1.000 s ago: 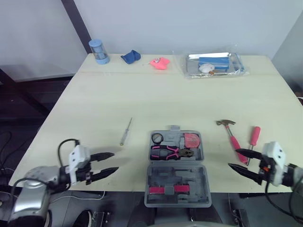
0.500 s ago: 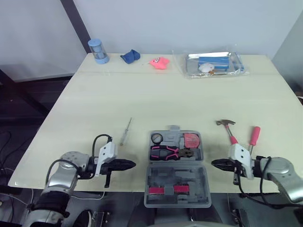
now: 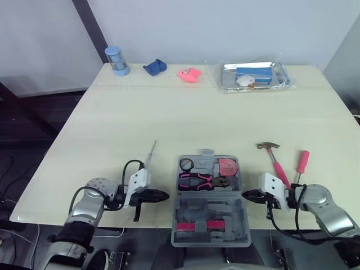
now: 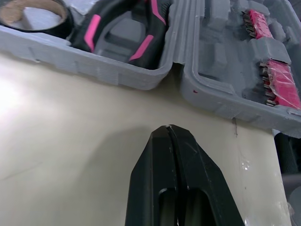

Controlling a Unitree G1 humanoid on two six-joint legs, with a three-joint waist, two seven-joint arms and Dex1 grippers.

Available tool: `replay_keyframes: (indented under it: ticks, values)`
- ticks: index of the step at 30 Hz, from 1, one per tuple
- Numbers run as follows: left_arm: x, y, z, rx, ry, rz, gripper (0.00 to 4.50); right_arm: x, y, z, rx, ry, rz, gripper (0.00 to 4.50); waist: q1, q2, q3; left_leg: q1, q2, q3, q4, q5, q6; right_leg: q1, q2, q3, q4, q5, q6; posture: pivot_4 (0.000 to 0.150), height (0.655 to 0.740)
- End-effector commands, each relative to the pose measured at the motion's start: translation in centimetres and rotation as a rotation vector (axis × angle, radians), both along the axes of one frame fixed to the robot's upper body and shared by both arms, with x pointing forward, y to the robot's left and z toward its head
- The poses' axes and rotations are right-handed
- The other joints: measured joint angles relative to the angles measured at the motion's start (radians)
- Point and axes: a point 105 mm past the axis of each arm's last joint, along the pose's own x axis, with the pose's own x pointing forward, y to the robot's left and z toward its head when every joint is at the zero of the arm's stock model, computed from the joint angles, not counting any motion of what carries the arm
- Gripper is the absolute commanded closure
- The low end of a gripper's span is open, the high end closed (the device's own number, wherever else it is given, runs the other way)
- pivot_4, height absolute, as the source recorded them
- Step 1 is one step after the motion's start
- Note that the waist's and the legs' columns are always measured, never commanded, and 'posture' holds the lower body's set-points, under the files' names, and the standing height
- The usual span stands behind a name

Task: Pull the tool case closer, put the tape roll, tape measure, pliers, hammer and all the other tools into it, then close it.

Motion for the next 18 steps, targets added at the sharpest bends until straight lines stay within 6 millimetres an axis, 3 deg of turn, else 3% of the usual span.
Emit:
replay_keyframes:
  ticks: [1, 18]
  values:
    - [0.1, -0.5, 0.1, 0.003, -0.013, -0.023, 4.48, 0.1, 0.3, 0.2, 0.002, -0.016, 0.013, 4.42, 0.000, 0.000, 0.000, 0.000, 0.000, 0.000, 0.000, 0.000, 0.000, 0.000, 0.000, 0.000, 0.000, 0.000, 0.000, 0.150, 0.7400]
    - [1.5, -2.8, -0.4, -0.006, -0.049, 0.000, 4.48, 0.5, 0.8, 0.6, 0.002, -0.030, 0.032, 4.42, 0.002, 0.001, 0.000, 0.000, -0.001, 0.000, 0.001, 0.000, 0.000, 0.000, 0.000, 0.000, 0.001, 0.000, 0.000, 0.150, 0.7400]
